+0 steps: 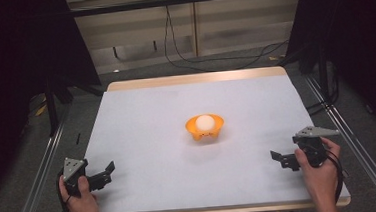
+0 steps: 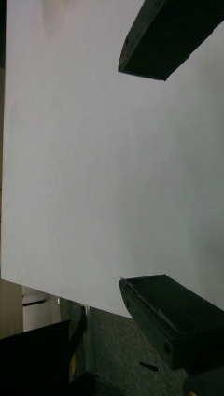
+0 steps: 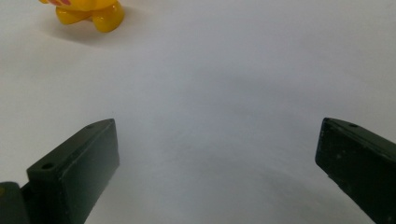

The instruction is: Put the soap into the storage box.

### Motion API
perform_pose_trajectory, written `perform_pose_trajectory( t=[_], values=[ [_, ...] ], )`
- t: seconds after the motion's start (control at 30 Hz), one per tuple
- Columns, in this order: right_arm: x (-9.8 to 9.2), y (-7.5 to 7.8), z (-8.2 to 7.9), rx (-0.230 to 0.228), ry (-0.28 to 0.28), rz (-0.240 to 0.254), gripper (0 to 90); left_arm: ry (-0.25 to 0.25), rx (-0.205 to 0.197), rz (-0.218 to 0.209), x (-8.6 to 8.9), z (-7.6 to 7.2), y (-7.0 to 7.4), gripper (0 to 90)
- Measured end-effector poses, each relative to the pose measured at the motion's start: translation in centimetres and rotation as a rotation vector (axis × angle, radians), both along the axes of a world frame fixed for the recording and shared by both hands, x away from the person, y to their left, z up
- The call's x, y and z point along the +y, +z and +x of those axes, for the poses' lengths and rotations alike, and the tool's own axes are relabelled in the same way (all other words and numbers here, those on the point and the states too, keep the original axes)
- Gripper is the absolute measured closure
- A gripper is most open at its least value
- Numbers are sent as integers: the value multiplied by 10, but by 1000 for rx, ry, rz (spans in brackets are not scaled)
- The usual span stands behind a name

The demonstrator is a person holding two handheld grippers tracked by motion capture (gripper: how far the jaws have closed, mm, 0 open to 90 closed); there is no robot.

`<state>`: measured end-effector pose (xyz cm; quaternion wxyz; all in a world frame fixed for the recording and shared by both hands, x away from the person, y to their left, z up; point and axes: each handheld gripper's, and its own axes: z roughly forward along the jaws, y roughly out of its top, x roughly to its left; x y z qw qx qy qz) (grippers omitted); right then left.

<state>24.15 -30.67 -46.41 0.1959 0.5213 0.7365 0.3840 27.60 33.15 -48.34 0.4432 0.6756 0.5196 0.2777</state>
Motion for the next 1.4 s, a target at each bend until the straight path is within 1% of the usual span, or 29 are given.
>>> perform_pose_trajectory(
  t=[0.1, 0.23, 0.4, 0.6, 0.63, 0.7, 0.83, 0.87, 0.97, 1.03, 1.07, 1.17, 1.27, 1.33, 1.37, 1.4],
  values=[
    [-5, -1, -3, 1, -10, 1, 0, 0, 0, 1, 0, 0, 0, 0],
    [-19, -3, -10, -2, -37, 9, 0, -1, 1, -1, 0, 0, 0, 0],
    [-31, -4, -19, -9, -58, -2, 0, -3, 0, 1, 1, 0, 0, 0],
    [-45, -6, -29, -18, -84, 3, 0, 0, 0, 0, 0, 0, 0, 0],
    [-52, -7, -33, -19, -96, 10, 0, 0, 1, -1, 0, 0, 0, 0],
    [-54, -7, -34, -19, -99, 15, 0, 0, 1, 0, 0, 0, 0, 0],
    [-66, -11, -43, -28, -126, 35, 0, -2, 0, -2, 0, 0, 0, 0],
    [-68, -12, -44, -29, -133, 44, 0, -1, 0, -1, 0, 0, 0, 0],
    [-70, -14, -47, -34, -144, 42, 0, -1, 0, 0, 0, 0, 0, 0],
    [-70, -15, -49, -49, -148, 51, 0, -1, -1, 4, 0, 0, 0, 0],
    [-71, -15, -49, -62, -147, 44, 0, 0, 2, 3, 0, 0, 0, 0],
    [-70, -18, -50, -69, -150, 55, 0, 1, 2, 5, 0, 0, 0, 0],
    [-72, -21, -53, -74, -145, 77, 0, 4, -2, 6, 0, 0, 0, 0],
    [-74, -22, -55, -88, -147, 97, 0, 9, -4, 10, 0, 0, 0, 0],
    [-74, -22, -55, -88, -147, 97, 0, 9, -4, 10, 0, 0, 0, 0],
    [-75, -22, -56, -91, -148, 110, 0, 10, -4, 8, 0, 0, 0, 0]
  ],
)
